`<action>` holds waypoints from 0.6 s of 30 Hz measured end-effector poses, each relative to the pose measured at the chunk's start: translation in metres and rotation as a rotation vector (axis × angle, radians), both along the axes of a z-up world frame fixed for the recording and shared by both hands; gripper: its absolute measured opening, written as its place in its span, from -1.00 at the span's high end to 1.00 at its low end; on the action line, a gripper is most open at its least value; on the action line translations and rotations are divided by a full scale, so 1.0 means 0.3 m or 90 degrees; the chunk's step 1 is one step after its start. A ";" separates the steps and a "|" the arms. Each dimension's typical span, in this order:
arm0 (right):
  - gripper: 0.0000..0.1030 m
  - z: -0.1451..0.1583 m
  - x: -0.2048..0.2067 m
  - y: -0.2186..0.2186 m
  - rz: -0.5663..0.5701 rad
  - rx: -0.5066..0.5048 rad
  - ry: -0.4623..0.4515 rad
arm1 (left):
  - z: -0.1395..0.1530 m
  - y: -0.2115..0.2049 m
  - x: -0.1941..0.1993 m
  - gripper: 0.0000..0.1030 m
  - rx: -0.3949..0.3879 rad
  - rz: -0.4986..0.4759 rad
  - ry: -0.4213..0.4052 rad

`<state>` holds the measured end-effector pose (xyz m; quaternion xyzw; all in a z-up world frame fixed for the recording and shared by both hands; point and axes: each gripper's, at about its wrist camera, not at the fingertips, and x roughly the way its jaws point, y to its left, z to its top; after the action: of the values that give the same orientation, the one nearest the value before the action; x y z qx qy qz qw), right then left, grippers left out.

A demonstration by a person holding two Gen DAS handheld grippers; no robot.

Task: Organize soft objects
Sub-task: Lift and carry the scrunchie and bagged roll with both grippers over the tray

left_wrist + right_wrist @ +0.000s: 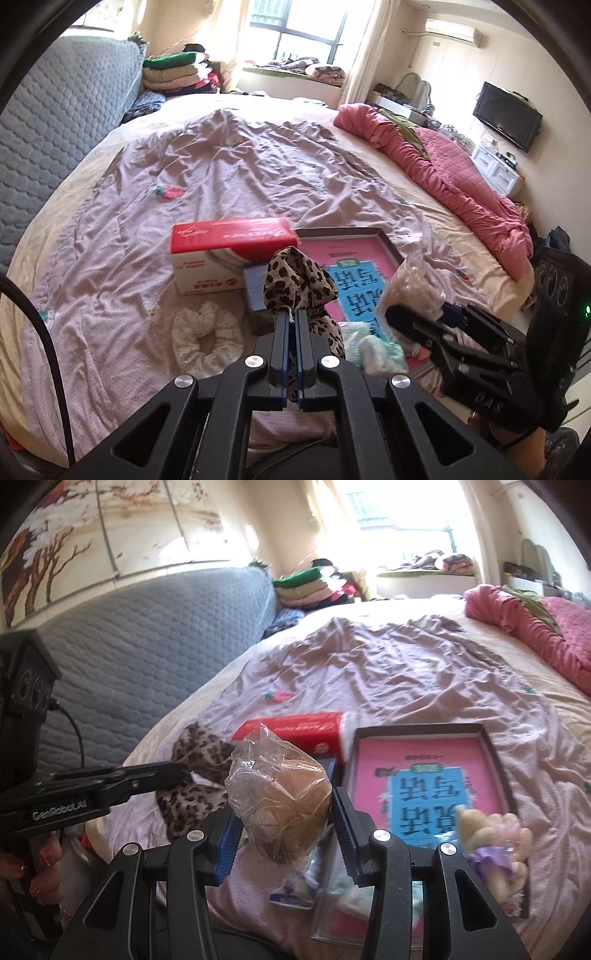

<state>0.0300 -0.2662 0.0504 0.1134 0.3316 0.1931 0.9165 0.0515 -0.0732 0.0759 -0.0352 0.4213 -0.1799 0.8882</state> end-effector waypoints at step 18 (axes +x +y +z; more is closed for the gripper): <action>0.07 -0.013 -0.050 -0.306 -0.119 0.029 0.020 | 0.005 -0.261 -0.002 0.95 0.014 -0.078 -0.003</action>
<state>0.0149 -0.3578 0.0465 0.1680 0.3295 0.1122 0.9223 0.0511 -0.1517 0.0774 0.0005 0.4224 -0.2294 0.8769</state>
